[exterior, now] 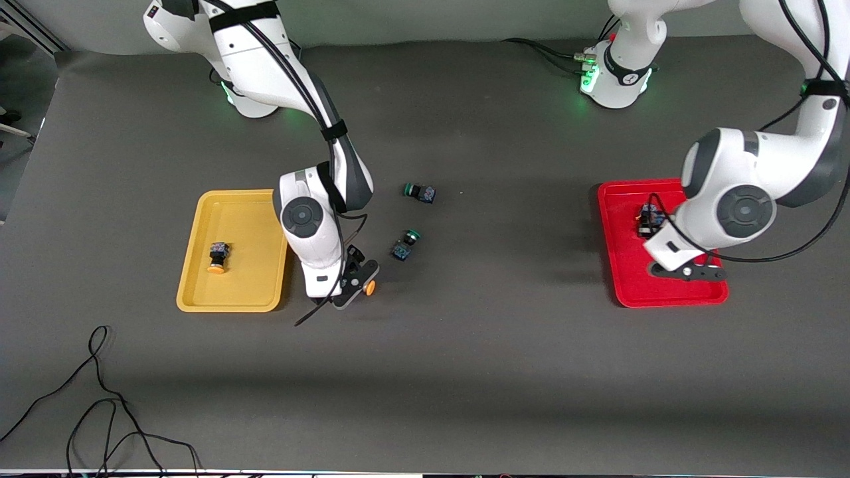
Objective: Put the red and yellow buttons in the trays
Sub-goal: 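Grasp the second orange button with the right gripper while the left gripper places red, then carry the orange button to the yellow tray while the left gripper withdraws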
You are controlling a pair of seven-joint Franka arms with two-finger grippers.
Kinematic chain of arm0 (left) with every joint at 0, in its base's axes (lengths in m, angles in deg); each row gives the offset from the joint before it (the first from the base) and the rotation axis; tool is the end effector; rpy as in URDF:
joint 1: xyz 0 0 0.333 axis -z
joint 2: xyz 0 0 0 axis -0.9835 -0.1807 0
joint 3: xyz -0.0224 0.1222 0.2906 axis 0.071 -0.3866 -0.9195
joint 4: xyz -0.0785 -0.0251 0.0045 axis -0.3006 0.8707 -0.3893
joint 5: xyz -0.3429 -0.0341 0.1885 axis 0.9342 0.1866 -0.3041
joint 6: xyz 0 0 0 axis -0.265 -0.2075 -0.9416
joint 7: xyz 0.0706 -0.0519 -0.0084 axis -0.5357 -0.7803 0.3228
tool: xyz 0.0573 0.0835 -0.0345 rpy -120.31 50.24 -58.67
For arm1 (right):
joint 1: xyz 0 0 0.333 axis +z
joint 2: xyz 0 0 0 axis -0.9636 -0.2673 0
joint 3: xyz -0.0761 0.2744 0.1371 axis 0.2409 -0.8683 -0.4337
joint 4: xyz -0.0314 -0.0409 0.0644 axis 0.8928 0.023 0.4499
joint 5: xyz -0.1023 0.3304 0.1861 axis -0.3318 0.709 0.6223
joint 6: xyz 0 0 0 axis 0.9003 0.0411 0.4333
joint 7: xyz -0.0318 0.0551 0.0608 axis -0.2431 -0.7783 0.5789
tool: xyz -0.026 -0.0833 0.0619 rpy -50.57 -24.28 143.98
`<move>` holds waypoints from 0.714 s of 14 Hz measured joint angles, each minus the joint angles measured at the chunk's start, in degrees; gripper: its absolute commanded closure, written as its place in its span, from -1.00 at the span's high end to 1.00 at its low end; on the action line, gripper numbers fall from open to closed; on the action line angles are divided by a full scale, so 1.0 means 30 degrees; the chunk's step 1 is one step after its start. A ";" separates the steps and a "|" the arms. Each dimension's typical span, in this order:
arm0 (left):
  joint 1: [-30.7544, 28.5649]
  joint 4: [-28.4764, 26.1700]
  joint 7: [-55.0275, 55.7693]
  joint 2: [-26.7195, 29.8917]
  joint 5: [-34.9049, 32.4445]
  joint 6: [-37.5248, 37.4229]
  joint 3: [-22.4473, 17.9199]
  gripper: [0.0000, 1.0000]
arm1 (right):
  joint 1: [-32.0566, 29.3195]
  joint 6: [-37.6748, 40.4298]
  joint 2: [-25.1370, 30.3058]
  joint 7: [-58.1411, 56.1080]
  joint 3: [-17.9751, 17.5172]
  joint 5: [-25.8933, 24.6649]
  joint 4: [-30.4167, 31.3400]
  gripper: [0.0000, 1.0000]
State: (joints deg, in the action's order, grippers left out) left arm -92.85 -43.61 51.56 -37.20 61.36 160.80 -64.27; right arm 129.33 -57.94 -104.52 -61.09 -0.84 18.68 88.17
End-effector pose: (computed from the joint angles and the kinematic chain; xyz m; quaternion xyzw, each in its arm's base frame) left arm 0.5606 -0.0294 0.3079 -0.9899 0.0784 0.0996 0.0639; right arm 0.5814 0.3081 0.2014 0.9040 0.4233 0.0363 0.0476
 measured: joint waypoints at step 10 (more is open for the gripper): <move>-0.2861 -0.3812 -0.1867 -0.1709 -0.1436 0.7503 0.0034 0.99 | -0.0058 -0.0791 -0.0694 0.0007 -0.0400 0.0101 0.0000 -0.62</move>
State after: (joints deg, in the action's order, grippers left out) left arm -101.44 -55.04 45.96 -42.33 57.05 183.31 -64.17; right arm 129.15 -60.31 -106.61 -61.07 -2.04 18.98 88.17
